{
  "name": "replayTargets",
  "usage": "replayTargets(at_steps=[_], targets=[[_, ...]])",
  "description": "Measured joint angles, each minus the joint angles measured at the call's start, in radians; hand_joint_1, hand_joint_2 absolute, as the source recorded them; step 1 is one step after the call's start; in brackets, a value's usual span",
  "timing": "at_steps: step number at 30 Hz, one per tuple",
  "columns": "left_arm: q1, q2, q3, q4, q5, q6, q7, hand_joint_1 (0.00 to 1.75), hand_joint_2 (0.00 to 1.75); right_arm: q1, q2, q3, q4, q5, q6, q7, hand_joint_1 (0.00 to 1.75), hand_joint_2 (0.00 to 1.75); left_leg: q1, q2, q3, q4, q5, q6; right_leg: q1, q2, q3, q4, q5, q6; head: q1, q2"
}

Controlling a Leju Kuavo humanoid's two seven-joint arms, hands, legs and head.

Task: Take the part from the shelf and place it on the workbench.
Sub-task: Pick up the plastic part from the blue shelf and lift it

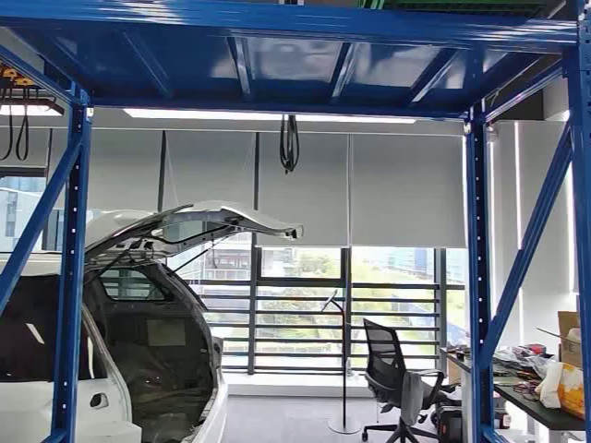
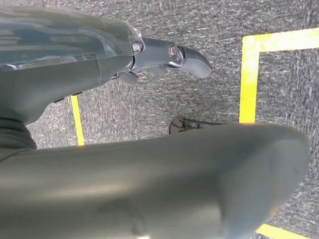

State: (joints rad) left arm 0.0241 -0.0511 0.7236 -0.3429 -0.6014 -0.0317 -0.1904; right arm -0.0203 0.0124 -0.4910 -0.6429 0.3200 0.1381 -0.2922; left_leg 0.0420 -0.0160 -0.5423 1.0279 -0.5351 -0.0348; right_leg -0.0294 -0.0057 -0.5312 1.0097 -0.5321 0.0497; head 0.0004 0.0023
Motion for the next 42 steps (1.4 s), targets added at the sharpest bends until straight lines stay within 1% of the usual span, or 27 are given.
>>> replayTargets(at_steps=[2, 6, 15, 27, 32, 36, 37, 39, 40, 41, 42], targets=[[-0.001, 0.0, 0.01, 0.0, -0.008, 0.0, -0.001, 0.0, 0.0, -0.009, -0.002, 0.001, -0.022, -0.004, 0.005, -0.005, 0.0, 0.0, 0.0, 0.0, 0.0, 0.0, 0.0, 0.0, 0.0, 0.0, 0.0, 0.0, 0.0, 0.0, 0.0, 0.0], [-0.017, -0.001, 0.118, 0.013, -0.089, 0.001, -0.005, 0.0, 0.0, -0.111, -0.032, 0.049, -0.261, -0.054, 0.054, -0.034, 0.0, 0.0, 0.0, 0.0, 0.0, 0.0, 0.001, 0.001, 0.0, 0.0, 0.0, 0.0, 0.001, 0.001, 0.0, 0.0], [-0.034, -0.003, 0.23, 0.027, -0.177, 0.003, -0.013, 0.0, 0.0, -0.245, -0.061, 0.178, -0.546, -0.105, 0.096, -0.046, 0.0, 0.0, 0.0, 0.0, 0.0, 0.0, 0.002, 0.002, 0.0, 0.0, 0.0, 0.001, 0.002, 0.001, 0.0, 0.0], [-0.061, -0.016, 0.363, 0.047, -0.298, -0.004, -0.032, 0.0, 0.0, -0.374, -0.097, 0.387, -0.904, -0.177, 0.133, -0.083, 0.0, 0.0, -0.001, 0.0, -0.001, 0.002, 0.002, 0.002, -0.001, 0.0, -0.001, 0.0, 0.002, 0.002, 0.0, 0.0], [-0.067, -0.016, 0.4, 0.05, -0.342, -0.008, -0.042, 0.0, 0.0, -0.407, -0.107, 0.451, -1.025, -0.209, 0.148, -0.101, 0.0, 0.0, -0.005, -0.001, -0.004, 0.005, 0.002, 0.004, -0.005, -0.002, -0.002, 0.0, 0.004, 0.005, 0.0, 0.0], [-0.076, -0.016, 0.444, 0.051, -0.383, -0.012, -0.051, 0.0, 0.0, -0.452, -0.117, 0.522, -1.151, -0.239, 0.163, -0.117, 0.0, 0.0, -0.01, -0.001, -0.01, 0.01, 0.002, 0.01, -0.01, -0.001, -0.007, -0.001, 0.008, 0.013, 0.0, 0.0], [-0.079, -0.017, 0.455, 0.052, -0.393, -0.013, -0.053, 0.0, 0.0, -0.463, -0.12, 0.538, -1.179, -0.247, 0.167, -0.121, 0.0, 0.0, -0.011, -0.001, -0.012, 0.012, 0.002, 0.014, -0.011, -0.002, -0.007, -0.003, 0.01, 0.016, 0.0, 0.0], [-0.084, -0.019, 0.475, 0.055, -0.414, -0.015, -0.059, 0.0, 0.0, -0.484, -0.127, 0.568, -1.235, -0.263, 0.175, -0.129, 0.0, 0.0, -0.011, 0.001, -0.011, 0.004, 0.009, 0.026, -0.012, -0.002, -0.006, -0.004, 0.009, 0.022, 0.0, 0.0], [-0.086, -0.021, 0.483, 0.056, -0.425, -0.017, -0.061, 0.0, 0.0, -0.495, -0.131, 0.581, -1.262, -0.271, 0.179, -0.134, 0.0, 0.0, -0.009, 0.003, -0.008, -0.003, 0.013, 0.032, -0.012, -0.001, -0.012, 0.008, -0.001, 0.024, 0.0, 0.0], [-0.088, -0.023, 0.491, 0.057, -0.437, -0.019, -0.064, 0.0, 0.0, -0.504, -0.136, 0.592, -1.286, -0.279, 0.183, -0.138, 0.0, 0.0, -0.006, 0.006, -0.006, -0.009, 0.017, 0.037, -0.011, 0.0, -0.027, 0.04, -0.02, 0.024, 0.0, 0.0], [-0.09, -0.025, 0.497, 0.058, -0.448, -0.021, -0.067, 0.0, 0.0, -0.51, -0.14, 0.602, -1.307, -0.288, 0.187, -0.142, 0.0, 0.0, -0.004, 0.009, -0.004, -0.012, 0.019, 0.041, -0.011, 0.001, -0.052, 0.093, -0.047, 0.023, 0.0, 0.0]])
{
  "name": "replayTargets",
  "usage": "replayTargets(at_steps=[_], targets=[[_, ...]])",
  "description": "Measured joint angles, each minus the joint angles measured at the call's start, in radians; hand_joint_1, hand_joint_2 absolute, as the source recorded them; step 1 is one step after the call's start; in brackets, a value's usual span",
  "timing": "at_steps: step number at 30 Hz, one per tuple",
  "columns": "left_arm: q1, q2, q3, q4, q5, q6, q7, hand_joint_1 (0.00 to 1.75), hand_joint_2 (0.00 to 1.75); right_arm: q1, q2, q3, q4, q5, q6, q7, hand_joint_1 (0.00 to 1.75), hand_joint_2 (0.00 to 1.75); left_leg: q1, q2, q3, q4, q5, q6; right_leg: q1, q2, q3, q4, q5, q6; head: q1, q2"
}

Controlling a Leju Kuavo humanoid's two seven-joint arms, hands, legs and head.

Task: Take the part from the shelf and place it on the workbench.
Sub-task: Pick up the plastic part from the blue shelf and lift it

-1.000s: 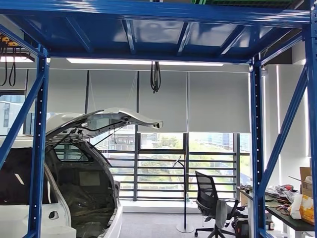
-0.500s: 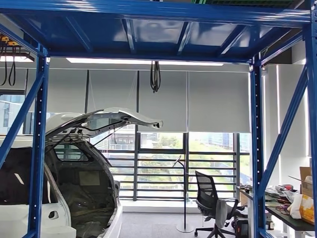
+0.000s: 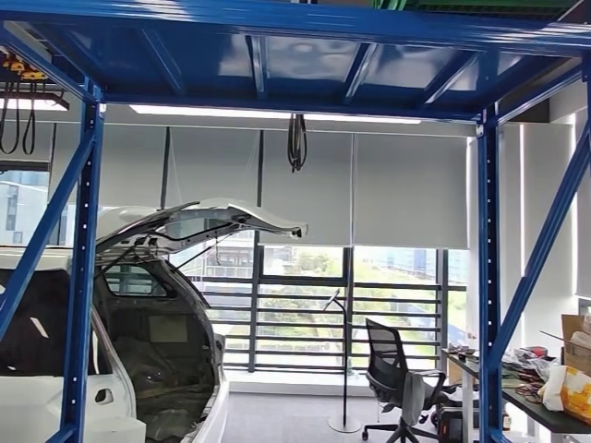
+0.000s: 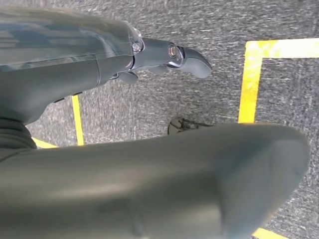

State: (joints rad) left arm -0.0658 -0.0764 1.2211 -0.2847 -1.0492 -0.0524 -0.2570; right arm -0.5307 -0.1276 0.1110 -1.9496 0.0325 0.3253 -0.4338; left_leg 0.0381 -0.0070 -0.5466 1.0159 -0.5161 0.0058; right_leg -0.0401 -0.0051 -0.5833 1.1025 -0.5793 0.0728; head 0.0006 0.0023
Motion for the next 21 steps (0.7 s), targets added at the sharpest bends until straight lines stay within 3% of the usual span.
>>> replayTargets(at_steps=[2, 3, 4, 6, 8, 9, 13, 14, 17, 18, 21], targets=[[-0.005, -0.004, 0.017, 0.005, -0.022, -0.004, -0.006, 0.0, 0.0, -0.009, -0.01, 0.023, -0.042, -0.016, 0.009, -0.007, 0.0, 0.0, -0.001, 0.003, 0.0, 0.0, 0.0, 0.001, 0.001, 0.0, -0.069, 0.13, -0.048, 0.0, 0.0, 0.0], [-0.007, -0.007, 0.028, 0.008, -0.034, -0.007, -0.008, 0.0, 0.0, -0.013, -0.015, 0.037, -0.065, -0.025, 0.015, -0.011, 0.0, 0.0, -0.001, 0.004, 0.001, 0.0, -0.001, 0.001, 0.001, 0.001, -0.093, 0.17, -0.05, 0.001, 0.0, 0.0], [-0.008, -0.009, 0.037, 0.012, -0.046, -0.009, -0.011, 0.0, 0.0, -0.018, -0.02, 0.05, -0.088, -0.034, 0.02, -0.015, 0.0, 0.0, -0.001, 0.005, 0.003, 0.0, -0.003, -0.001, 0.001, 0.0, -0.102, 0.175, -0.034, 0.002, 0.0, 0.0], [-0.011, -0.015, 0.051, 0.019, -0.066, -0.013, -0.015, 0.0, 0.0, -0.029, -0.028, 0.07, -0.123, -0.049, 0.028, -0.022, 0.0, 0.0, 0.002, 0.006, 0.011, 0.001, -0.009, -0.01, 0.0, -0.005, -0.068, 0.077, 0.045, 0.002, 0.0, 0.0], [-0.014, -0.019, 0.062, 0.024, -0.077, -0.015, -0.019, 0.0, 0.0, -0.035, -0.033, 0.081, -0.145, -0.056, 0.032, -0.026, 0.0, 0.0, 0.001, 0.007, 0.016, 0.002, -0.016, -0.022, 0.006, -0.015, -0.025, -0.033, 0.094, -0.005, 0.0, 0.0], [-0.014, -0.02, 0.066, 0.025, -0.079, -0.016, -0.02, 0.0, 0.0, -0.036, -0.035, 0.085, -0.153, -0.058, 0.033, -0.029, 0.0, 0.0, 0.0, 0.008, 0.015, 0.002, -0.018, -0.028, 0.009, -0.017, -0.016, -0.06, 0.098, -0.011, 0.0, 0.0], [-0.016, -0.021, 0.075, 0.031, -0.084, -0.02, -0.02, 0.0, 0.0, -0.029, -0.037, 0.089, -0.172, -0.061, 0.031, -0.036, 0.0, 0.0, 0.002, 0.019, 0.011, 0.005, -0.027, -0.043, 0.014, -0.006, -0.02, -0.07, 0.089, -0.04, 0.0, 0.0], [-0.017, -0.021, 0.077, 0.032, -0.084, -0.021, -0.02, 0.0, 0.0, -0.026, -0.038, 0.09, -0.174, -0.06, 0.031, -0.037, 0.0, 0.0, 0.001, 0.019, 0.01, 0.009, -0.021, -0.037, 0.015, -0.005, -0.019, -0.071, 0.089, -0.044, 0.0, 0.0], [-0.018, -0.021, 0.082, 0.032, -0.085, -0.023, -0.02, 0.0, 0.0, -0.009, -0.038, 0.091, -0.178, -0.05, 0.026, -0.038, 0.0, 0.0, -0.001, 0.019, 0.011, 0.008, -0.011, 0.003, 0.024, -0.001, -0.019, -0.068, 0.086, -0.049, 0.0, 0.0], [-0.019, -0.021, 0.084, 0.033, -0.086, -0.023, -0.021, 0.0, 0.0, 0.0, -0.038, 0.092, -0.178, -0.044, 0.022, -0.039, 0.0, 0.0, 0.0, 0.019, 0.013, 0.005, -0.017, 0.008, 0.026, -0.001, -0.019, -0.068, 0.085, -0.051, 0.0, 0.0], [-0.018, -0.021, 0.085, 0.033, -0.085, -0.023, -0.025, 0.0, 0.0, 0.039, -0.038, 0.092, -0.176, -0.022, 0.006, -0.049, 0.0, 0.0, 0.001, 0.019, 0.016, -0.004, -0.016, -0.001, 0.028, -0.002, -0.02, -0.067, 0.084, -0.052, 0.0, 0.0]])
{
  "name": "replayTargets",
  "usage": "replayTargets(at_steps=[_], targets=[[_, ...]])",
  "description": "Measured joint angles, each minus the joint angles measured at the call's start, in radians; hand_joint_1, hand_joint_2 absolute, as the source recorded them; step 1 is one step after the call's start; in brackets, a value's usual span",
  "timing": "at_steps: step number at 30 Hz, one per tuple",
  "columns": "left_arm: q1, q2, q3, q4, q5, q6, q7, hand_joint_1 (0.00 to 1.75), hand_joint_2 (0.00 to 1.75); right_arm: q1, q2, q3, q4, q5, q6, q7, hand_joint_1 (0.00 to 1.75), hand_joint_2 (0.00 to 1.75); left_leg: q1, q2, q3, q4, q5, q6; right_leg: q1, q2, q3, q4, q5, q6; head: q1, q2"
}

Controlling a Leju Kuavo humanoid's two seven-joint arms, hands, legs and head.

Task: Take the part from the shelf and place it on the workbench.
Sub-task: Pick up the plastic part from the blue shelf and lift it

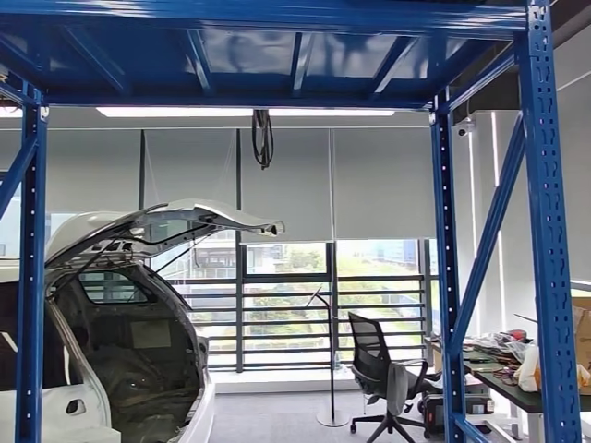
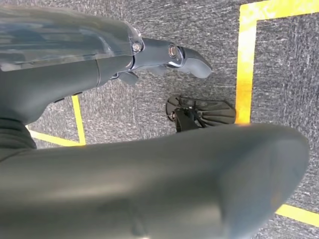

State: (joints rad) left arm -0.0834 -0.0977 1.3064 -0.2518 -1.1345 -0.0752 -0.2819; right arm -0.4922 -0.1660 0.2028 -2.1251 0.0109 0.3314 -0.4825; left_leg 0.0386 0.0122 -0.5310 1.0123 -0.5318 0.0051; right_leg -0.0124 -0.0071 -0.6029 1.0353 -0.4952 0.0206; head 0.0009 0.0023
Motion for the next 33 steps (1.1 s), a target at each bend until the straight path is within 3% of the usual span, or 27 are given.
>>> replayTargets(at_steps=[3, 5, 13, 18, 21, 23, 25, 26, 27, 28, 30, 31, 33], targets=[[0.001, -0.001, 0.002, 0.0, 0.001, 0.0, -0.005, 0.0, 0.0, 0.046, 0.0, -0.005, 0.008, 0.034, -0.023, -0.007, 0.0, 0.0, 0.002, 0.0, 0.002, -0.005, 0.0, -0.029, 0.0, 0.0, 0.0, 0.001, 0.0, 0.0, 0.0, 0.0], [0.001, -0.002, 0.004, 0.001, 0.003, 0.0, -0.007, 0.0, 0.0, 0.082, -0.001, -0.009, 0.02, 0.081, -0.05, -0.012, 0.0, 0.0, 0.002, 0.0, 0.002, -0.007, -0.001, -0.039, 0.0, 0.0, 0.0, 0.001, 0.0, 0.0, 0.0, 0.0], [0.002, -0.004, 0.014, 0.002, 0.011, 0.002, -0.014, 0.0, 0.0, 0.193, -0.004, -0.036, 0.115, 0.12, -0.09, 0.021, 0.0, 0.0, -0.007, 0.0, 0.001, -0.004, -0.002, -0.038, -0.009, -0.001, 0.002, -0.003, 0.004, 0.006, 0.0, 0.0], [0.003, -0.004, 0.02, 0.002, 0.014, 0.002, -0.017, 0.0, 0.0, 0.222, -0.003, -0.051, 0.169, 0.107, -0.094, 0.049, 0.0, 0.0, -0.013, -0.001, -0.006, 0.007, -0.005, -0.026, -0.017, -0.003, 0.001, -0.007, 0.01, 0.018, 0.0, 0.0], [0.003, -0.005, 0.024, 0.002, 0.015, 0.002, -0.019, 0.0, 0.0, 0.227, -0.002, -0.057, 0.181, 0.114, -0.098, 0.056, 0.0, 0.0, -0.009, 0.0, 0.0, -0.009, 0.005, -0.011, -0.018, -0.003, 0.005, -0.012, 0.01, 0.03, 0.0, 0.0], [0.001, -0.007, 0.025, 0.002, 0.015, 0.002, -0.019, 0.0, 0.0, 0.229, -0.003, -0.06, 0.184, 0.118, -0.1, 0.059, 0.0, 0.0, -0.003, 0.002, 0.011, -0.026, 0.014, -0.003, -0.017, 0.0, -0.017, 0.038, -0.02, 0.035, 0.0, 0.0], [0.001, -0.008, 0.025, 0.002, 0.015, 0.003, -0.019, 0.0, 0.0, 0.234, -0.003, -0.062, 0.188, 0.119, -0.101, 0.06, 0.0, 0.0, -0.002, 0.003, 0.015, -0.029, 0.012, 0.0, -0.018, 0.002, -0.078, 0.159, -0.072, 0.04, 0.0, 0.0], [0.002, -0.008, 0.026, 0.002, 0.015, 0.003, -0.019, 0.0, 0.0, 0.238, -0.003, -0.063, 0.191, 0.119, -0.101, 0.061, 0.0, 0.0, -0.002, 0.003, 0.017, -0.029, 0.008, 0.0, -0.02, 0.002, -0.108, 0.215, -0.086, 0.044, 0.0, 0.0], [0.003, -0.009, 0.026, 0.002, 0.015, 0.002, -0.019, 0.0, 0.0, 0.24, -0.003, -0.063, 0.194, 0.119, -0.101, 0.061, 0.0, 0.0, 0.0, 0.002, 0.021, -0.029, 0.004, -0.003, -0.021, 0.002, -0.126, 0.242, -0.082, 0.048, 0.0, 0.0], [0.005, -0.01, 0.026, 0.002, 0.015, 0.002, -0.019, 0.0, 0.0, 0.241, -0.003, -0.063, 0.197, 0.12, -0.101, 0.061, 0.0, 0.0, 0.003, 0.001, 0.028, -0.029, -0.001, -0.007, -0.022, 0.002, -0.123, 0.229, -0.059, 0.053, 0.0, 0.0], [0.007, -0.012, 0.026, 0.002, 0.015, 0.002, -0.019, 0.0, 0.0, 0.241, -0.003, -0.064, 0.2, 0.12, -0.101, 0.061, 0.0, 0.0, 0.01, 0.0, 0.048, -0.029, -0.017, -0.02, -0.027, 0.0, -0.073, 0.118, 0.013, 0.062, 0.0, 0.0], [0.006, -0.012, 0.027, 0.002, 0.015, 0.002, -0.02, 0.0, 0.0, 0.24, -0.003, -0.064, 0.202, 0.12, -0.101, 0.061, 0.0, 0.0, 0.01, -0.001, 0.055, -0.027, -0.025, -0.028, -0.027, -0.001, -0.047, 0.062, 0.035, 0.065, 0.0, 0.0], [0.004, -0.011, 0.027, 0.002, 0.015, 0.002, -0.02, 0.0, 0.0, 0.24, -0.004, -0.064, 0.208, 0.12, -0.1, 0.063, 0.0, 0.0, 0.006, -0.002, 0.059, -0.028, -0.036, -0.042, -0.024, -0.002, -0.023, 0.009, 0.029, 0.048, 0.0, 0.0]])
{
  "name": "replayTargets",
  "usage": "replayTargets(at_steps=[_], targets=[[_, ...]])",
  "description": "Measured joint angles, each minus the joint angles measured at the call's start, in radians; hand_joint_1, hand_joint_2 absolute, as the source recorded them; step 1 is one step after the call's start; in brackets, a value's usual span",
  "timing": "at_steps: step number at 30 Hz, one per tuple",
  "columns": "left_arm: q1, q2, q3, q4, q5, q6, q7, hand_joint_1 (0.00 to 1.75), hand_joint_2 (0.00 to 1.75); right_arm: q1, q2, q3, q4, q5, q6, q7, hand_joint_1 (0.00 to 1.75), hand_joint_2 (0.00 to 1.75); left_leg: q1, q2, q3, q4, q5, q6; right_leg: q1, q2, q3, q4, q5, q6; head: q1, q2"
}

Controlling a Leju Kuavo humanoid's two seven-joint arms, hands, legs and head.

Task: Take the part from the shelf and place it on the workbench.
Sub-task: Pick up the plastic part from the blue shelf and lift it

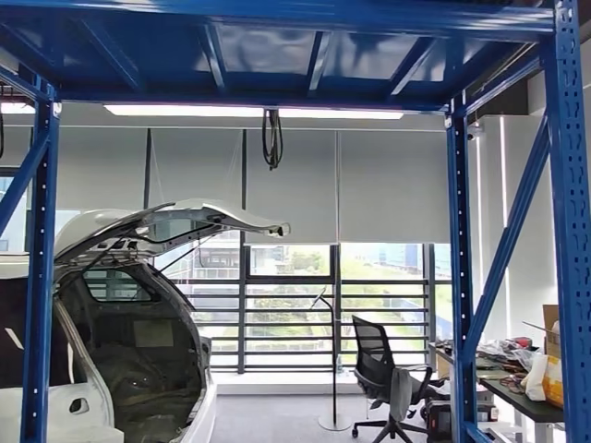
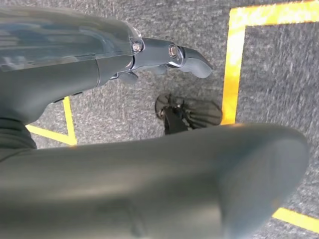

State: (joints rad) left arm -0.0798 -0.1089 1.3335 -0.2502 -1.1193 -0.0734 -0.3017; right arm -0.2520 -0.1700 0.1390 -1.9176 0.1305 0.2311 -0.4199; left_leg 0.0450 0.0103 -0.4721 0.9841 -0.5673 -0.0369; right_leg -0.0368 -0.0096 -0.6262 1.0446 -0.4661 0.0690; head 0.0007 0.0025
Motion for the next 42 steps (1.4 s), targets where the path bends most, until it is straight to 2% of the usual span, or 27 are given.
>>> replayTargets(at_steps=[2, 3, 5, 6, 8, 9, 10, 11, 13, 14, 17, 19, 21, 23, 24, 25, 26, 28, 29, 30, 32, 34, 36, 39, 40, 41, 42], targets=[[-0.001, 0.0, 0.0, 0.0, 0.0, 0.0, 0.0, 0.0, 0.0, 0.001, -0.001, 0.0, 0.002, 0.0, 0.0, 0.001, 0.0, 0.0, -0.001, 0.002, 0.004, -0.008, -0.005, -0.009, 0.004, 0.003, 0.003, -0.006, -0.018, -0.027, 0.0, 0.0], [-0.002, 0.0, 0.0, 0.0, 0.0, 0.0, 0.0, 0.0, 0.0, 0.002, -0.001, 0.0, 0.002, 0.0, 0.0, 0.0, 0.0, 0.0, 0.001, 0.003, 0.007, -0.007, -0.01, -0.011, 0.004, 0.005, 0.008, -0.007, -0.024, -0.036, 0.0, 0.0], [-0.004, -0.001, 0.0, 0.0, -0.001, -0.001, -0.001, 0.0, 0.0, -0.002, -0.001, 0.0, 0.0, 0.0, 0.0, 0.0, 0.0, 0.0, 0.001, 0.003, -0.02, 0.055, -0.034, -0.01, 0.007, 0.007, 0.025, -0.01, -0.038, -0.052, 0.0, 0.0], [-0.004, -0.001, 0.0, 0.0, -0.001, -0.001, -0.001, 0.0, 0.0, -0.003, -0.001, 0.0, 0.0, 0.0, 0.0, -0.001, 0.0, 0.0, -0.002, 0.002, -0.06, 0.124, -0.052, -0.006, 0.009, 0.006, 0.035, -0.012, -0.046, -0.059, 0.0, 0.0], [0.0, -0.001, 0.0, 0.001, -0.001, -0.002, -0.001, 0.0, 0.0, -0.004, -0.001, 0.001, 0.002, 0.0, 0.0, -0.001, 0.0, 0.0, -0.009, 0.002, -0.169, 0.277, -0.078, 0.004, 0.018, 0.008, 0.058, -0.012, -0.066, -0.068, 0.0, 0.0], [0.004, -0.001, 0.0, 0.001, -0.001, -0.002, -0.001, 0.0, 0.0, -0.003, -0.001, 0.002, 0.003, 0.0, 0.0, -0.001, 0.0, 0.0, -0.014, 0.001, -0.215, 0.321, -0.07, 0.009, 0.023, 0.01, 0.072, -0.012, -0.078, -0.071, 0.0, 0.0], [0.007, -0.001, 0.0, 0.001, -0.001, -0.002, -0.001, 0.0, 0.0, -0.003, -0.001, 0.002, 0.004, 0.0, 0.001, -0.001, 0.0, 0.0, -0.018, 0.001, -0.242, 0.327, -0.04, 0.016, 0.027, 0.013, 0.089, -0.012, -0.091, -0.072, 0.0, 0.0], [0.009, -0.002, 0.0, 0.002, -0.001, -0.002, -0.001, 0.0, 0.0, -0.003, -0.001, 0.002, 0.005, 0.0, 0.001, 0.0, 0.0, 0.0, -0.023, 0.0, -0.25, 0.293, 0.01, 0.025, 0.031, 0.017, 0.108, -0.012, -0.105, -0.072, 0.0, 0.0], [0.011, -0.002, 0.0, 0.003, -0.002, -0.002, -0.001, 0.0, 0.0, -0.005, -0.001, 0.002, 0.006, 0.0, 0.003, -0.001, 0.0, 0.0, -0.034, -0.004, -0.236, 0.196, 0.106, 0.047, 0.036, 0.021, 0.147, -0.015, -0.134, -0.069, 0.001, 0.0], [0.011, -0.002, 0.0, 0.004, -0.002, -0.002, -0.001, 0.0, 0.0, -0.006, -0.002, 0.002, 0.008, 0.0, 0.004, 0.0, 0.0, 0.0, -0.04, -0.006, -0.223, 0.16, 0.126, 0.056, 0.035, 0.024, 0.16, -0.018, -0.145, -0.064, 0.001, 0.0], [0.008, -0.002, 0.001, 0.004, -0.003, -0.002, -0.003, 0.0, 0.0, -0.005, -0.007, 0.003, 0.01, -0.002, 0.006, 0.003, 0.0, 0.0, -0.054, -0.007, -0.188, 0.102, 0.095, 0.073, 0.027, 0.026, 0.173, -0.026, -0.151, -0.043, 0.001, 0.002], [0.007, -0.001, 0.001, 0.004, -0.003, -0.001, -0.006, 0.0, 0.0, -0.005, -0.011, 0.003, 0.01, -0.005, 0.005, 0.006, 0.0, 0.0, -0.05, -0.008, -0.156, 0.071, 0.083, 0.08, 0.024, 0.023, 0.166, 0.008, -0.137, -0.029, 0.0, 0.002], [0.007, 0.0, 0.001, 0.004, -0.003, 0.0, -0.01, 0.0, 0.0, -0.005, -0.015, 0.001, 0.01, -0.007, 0.001, 0.011, 0.0, 0.0, -0.044, -0.011, -0.12, 0.048, 0.077, 0.086, 0.023, 0.021, 0.113, 0.101, -0.141, -0.02, 0.0, 0.002], [0.005, -0.001, 0.001, 0.005, -0.003, 0.0, -0.013, 0.0, 0.0, -0.003, -0.018, 0.0, 0.011, -0.011, -0.002, 0.018, 0.0, 0.0, -0.041, -0.013, -0.095, 0.039, 0.062, 0.088, 0.022, 0.02, 0.025, 0.203, -0.181, -0.013, 0.0, 0.002], [0.005, -0.001, 0.001, 0.005, -0.002, 0.0, -0.014, 0.0, 0.0, -0.001, -0.018, 0.0, 0.011, -0.015, -0.002, 0.021, 0.0, 0.0, -0.04, -0.014, -0.082, 0.038, 0.052, 0.087, 0.022, 0.02, -0.011, 0.227, -0.198, -0.01, 0.0, 0.002], [0.006, -0.002, 0.001, 0.005, -0.002, 0.0, -0.014, 0.0, 0.0, 0.002, -0.019, -0.001, 0.011, -0.022, -0.001, 0.023, 0.0, 0.0, -0.038, -0.015, -0.068, 0.038, 0.04, 0.084, 0.022, 0.019, -0.036, 0.225, -0.198, -0.009, 0.0, 0.002], [0.007, -0.002, 0.001, 0.005, -0.002, 0.001, -0.015, 0.0, 0.0, 0.004, -0.021, -0.002, 0.011, -0.03, 0.0, 0.026, 0.0, 0.0, -0.036, -0.015, -0.05, 0.038, 0.027, 0.08, 0.022, 0.018, -0.046, 0.194, -0.172, -0.009, 0.0, 0.001], [0.007, -0.002, 0.001, 0.005, -0.002, 0.001, -0.016, 0.0, 0.0, 0.01, -0.027, -0.005, 0.012, -0.045, 0.005, 0.032, 0.0, 0.0, -0.033, -0.017, -0.015, 0.038, 0.001, 0.07, 0.023, 0.014, -0.043, 0.089, -0.06, -0.009, 0.0, 0.001], [0.006, -0.002, 0.001, 0.005, -0.001, 0.002, -0.016, 0.0, 0.0, 0.012, -0.031, -0.008, 0.014, -0.052, 0.009, 0.037, 0.0, 0.0, -0.032, -0.018, -0.005, 0.038, -0.009, 0.065, 0.025, 0.01, -0.041, 0.046, -0.018, -0.013, -0.001, 0.001], [0.006, -0.002, 0.002, 0.005, -0.001, 0.002, -0.016, 0.0, 0.0, 0.014, -0.035, -0.011, 0.016, -0.061, 0.013, 0.043, 0.0, 0.0, -0.033, -0.019, 0.0, 0.038, -0.018, 0.06, 0.028, 0.008, -0.042, 0.023, 0.012, -0.022, -0.001, 0.001], [0.006, -0.002, 0.003, 0.006, -0.001, 0.004, -0.016, 0.0, 0.0, 0.018, -0.045, -0.018, 0.018, -0.079, 0.023, 0.054, 0.0, 0.0, -0.034, -0.02, 0.002, 0.037, -0.025, 0.05, 0.032, 0.005, -0.047, 0.015, 0.017, -0.044, -0.001, 0.001], [0.006, -0.002, 0.003, 0.006, -0.001, 0.006, -0.017, 0.0, 0.0, 0.021, -0.057, -0.024, 0.019, -0.09, 0.03, 0.065, 0.0, 0.87, -0.034, -0.019, -0.002, 0.055, -0.027, 0.043, 0.029, 0.006, -0.039, 0.007, 0.019, -0.058, -0.001, 0.001], [0.003, -0.002, 0.004, 0.006, 0.0, 0.008, -0.017, 0.0, 0.0, 0.022, -0.069, -0.029, 0.019, -0.077, 0.031, 0.075, 0.0, 1.75, -0.032, -0.018, -0.043, 0.133, -0.048, 0.037, 0.025, 0.006, -0.026, -0.003, 0.016, -0.066, -0.001, 0.002], [0.004, -0.002, 0.005, 0.006, 0.002, 0.008, -0.017, 0.0, 0.0, 0.024, -0.091, -0.03, 0.021, -0.018, 0.018, 0.095, 0.0, 1.75, -0.031, -0.018, -0.153, 0.292, -0.11, 0.028, 0.025, 0.008, -0.02, -0.005, 0.008, -0.073, -0.001, 0.001], [0.005, -0.002, 0.006, 0.006, 0.003, 0.008, -0.017, 0.0, 0.0, 0.024, -0.098, -0.029, 0.023, 0.016, 0.009, 0.105, 0.0, 1.75, -0.03, -0.018, -0.176, 0.306, -0.106, 0.027, 0.025, 0.009, -0.017, -0.005, 0.005, -0.073, -0.001, 0.001], [0.006, -0.002, 0.007, 0.006, 0.005, 0.009, -0.017, 0.0, 0.0, 0.024, -0.105, -0.026, 0.025, 0.052, -0.003, 0.115, 0.0, 1.75, -0.029, -0.018, -0.182, 0.287, -0.081, 0.025, 0.024, 0.011, -0.013, -0.005, 0.002, -0.071, -0.001, 0.001], [0.007, -0.002, 0.009, 0.006, 0.006, 0.009, -0.018, 0.0, 0.0, 0.022, -0.111, -0.022, 0.029, 0.097, -0.018, 0.126, 0.0, 1.75, -0.027, -0.018, -0.173, 0.237, -0.038, 0.025, 0.023, 0.012, -0.008, -0.005, -0.001, -0.069, -0.001, 0.001]])
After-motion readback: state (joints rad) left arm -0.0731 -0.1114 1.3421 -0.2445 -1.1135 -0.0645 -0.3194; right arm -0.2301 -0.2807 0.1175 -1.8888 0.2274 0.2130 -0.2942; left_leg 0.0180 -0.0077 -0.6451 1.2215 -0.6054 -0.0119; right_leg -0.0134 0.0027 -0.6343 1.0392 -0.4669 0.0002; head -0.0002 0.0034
